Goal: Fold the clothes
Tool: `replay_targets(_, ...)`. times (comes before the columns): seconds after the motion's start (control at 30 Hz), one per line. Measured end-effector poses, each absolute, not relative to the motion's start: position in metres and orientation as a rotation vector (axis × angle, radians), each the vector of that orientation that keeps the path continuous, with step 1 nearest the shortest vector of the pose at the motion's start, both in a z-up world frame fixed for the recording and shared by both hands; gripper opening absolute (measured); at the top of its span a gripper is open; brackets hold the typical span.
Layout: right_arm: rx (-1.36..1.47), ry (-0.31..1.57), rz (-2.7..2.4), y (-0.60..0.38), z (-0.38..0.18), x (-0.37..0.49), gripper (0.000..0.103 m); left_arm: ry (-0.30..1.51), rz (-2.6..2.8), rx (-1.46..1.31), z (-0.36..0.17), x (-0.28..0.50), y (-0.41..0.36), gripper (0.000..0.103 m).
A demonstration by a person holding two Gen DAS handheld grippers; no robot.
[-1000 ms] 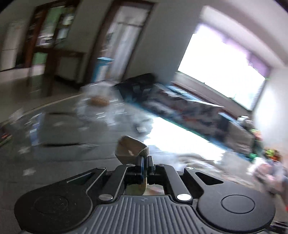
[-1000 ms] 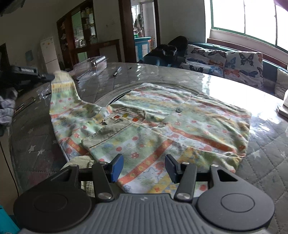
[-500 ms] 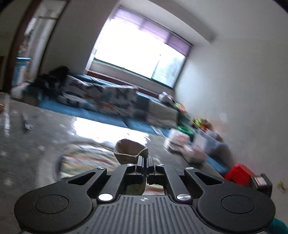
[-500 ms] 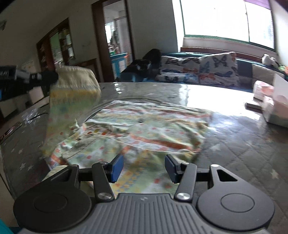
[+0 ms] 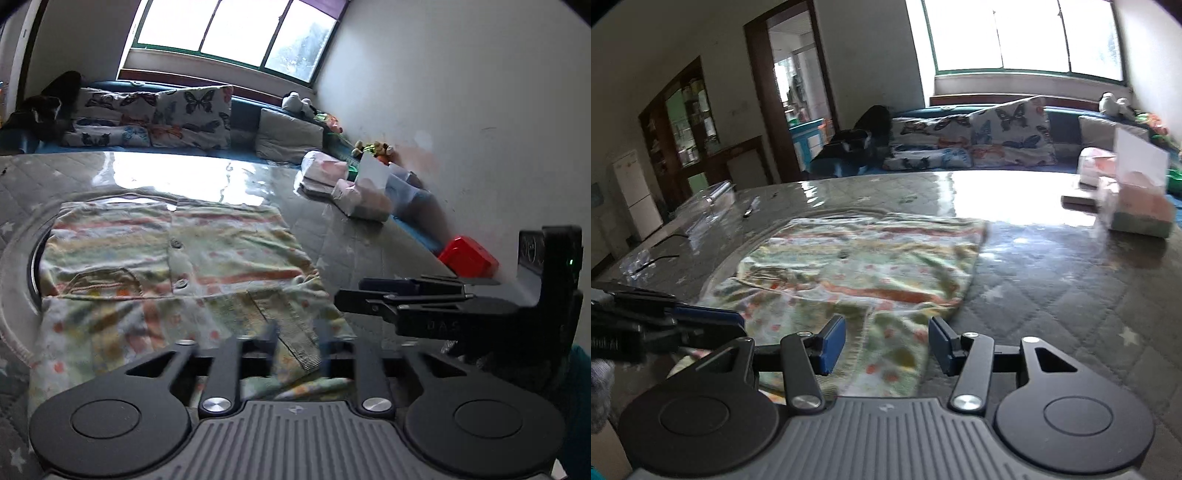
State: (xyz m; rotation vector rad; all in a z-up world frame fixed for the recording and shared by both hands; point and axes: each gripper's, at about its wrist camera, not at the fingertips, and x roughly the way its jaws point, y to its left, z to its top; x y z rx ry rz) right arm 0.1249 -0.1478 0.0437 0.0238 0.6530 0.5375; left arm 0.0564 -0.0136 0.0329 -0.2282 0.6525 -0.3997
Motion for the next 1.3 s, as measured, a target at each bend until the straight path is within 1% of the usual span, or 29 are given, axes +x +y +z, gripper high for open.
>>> replay_targets(0.07, 0.014, 0.671, 0.570, -0.136, 0.041, 0.127, 0.050, 0.639, -0.373, -0.218, 0.034, 0.055, -0.003, 0.036)
replay_targets(0.17, -0.002, 0.709, 0.594, -0.121, 0.032, 0.133, 0.043, 0.628, -0.307, -0.218, 0.036, 0.056, 0.021, 0.036)
replay_targets(0.27, -0.003, 0.746, 0.588, -0.113, 0.022, 0.140, 0.040, 0.632, -0.204, -0.230, 0.031, 0.058, 0.052, 0.036)
replay_targets(0.33, 0.002, 0.767, 0.582, -0.110, 0.017, 0.144, 0.037, 0.639, -0.138, -0.239, 0.025, 0.059, 0.073, 0.034)
replay_targets(0.37, 0.003, 0.777, 0.584, -0.109, 0.016, 0.144, 0.030, 0.646, -0.106, -0.246, 0.023, 0.060, 0.083, 0.034)
replay_targets(0.43, -0.008, 0.784, 0.583, -0.107, 0.015, 0.144, 0.026, 0.658, -0.061, -0.260, 0.019, 0.062, 0.098, 0.034)
replay_targets(0.47, -0.016, 0.787, 0.581, -0.107, 0.015, 0.144, 0.020, 0.662, -0.045, -0.266, 0.017, 0.063, 0.105, 0.034)
replay_targets(0.5, -0.018, 0.786, 0.575, -0.107, 0.015, 0.144, 0.011, 0.666, -0.039, -0.264, 0.016, 0.065, 0.107, 0.034)
replay_targets(0.53, -0.017, 0.783, 0.566, -0.108, 0.017, 0.144, 0.005, 0.671, -0.042, -0.256, 0.014, 0.068, 0.106, 0.034)
replay_targets(0.77, -0.029, 0.768, 0.546, -0.111, 0.030, 0.137, 0.004, 0.701, -0.061, -0.199, 0.004, 0.090, 0.101, 0.033)
replay_targets(0.9, -0.033, 0.820, 0.514, -0.112, 0.023, 0.142, 0.004, 0.719, -0.072, -0.167, -0.002, 0.102, 0.099, 0.032)
replay_targets(0.93, -0.029, 0.821, 0.516, -0.115, 0.023, 0.142, 0.005, 0.725, -0.069, -0.161, -0.004, 0.104, 0.099, 0.032)
replay_targets(0.97, -0.019, 0.822, 0.524, -0.117, 0.024, 0.142, 0.009, 0.734, -0.060, -0.160, -0.007, 0.106, 0.101, 0.032)
replay_targets(1.0, -0.009, 0.823, 0.531, -0.120, 0.024, 0.143, 0.010, 0.736, -0.054, -0.164, -0.007, 0.106, 0.102, 0.032)
replay_targets(1.13, 0.026, 0.844, 0.569, -0.125, 0.023, 0.141, 0.011, 0.721, -0.063, -0.176, -0.002, 0.101, 0.103, 0.032)
replay_targets(1.3, 0.033, 0.861, 0.593, -0.122, 0.020, 0.133, 0.015, 0.700, -0.136, -0.171, 0.010, 0.088, 0.085, 0.032)
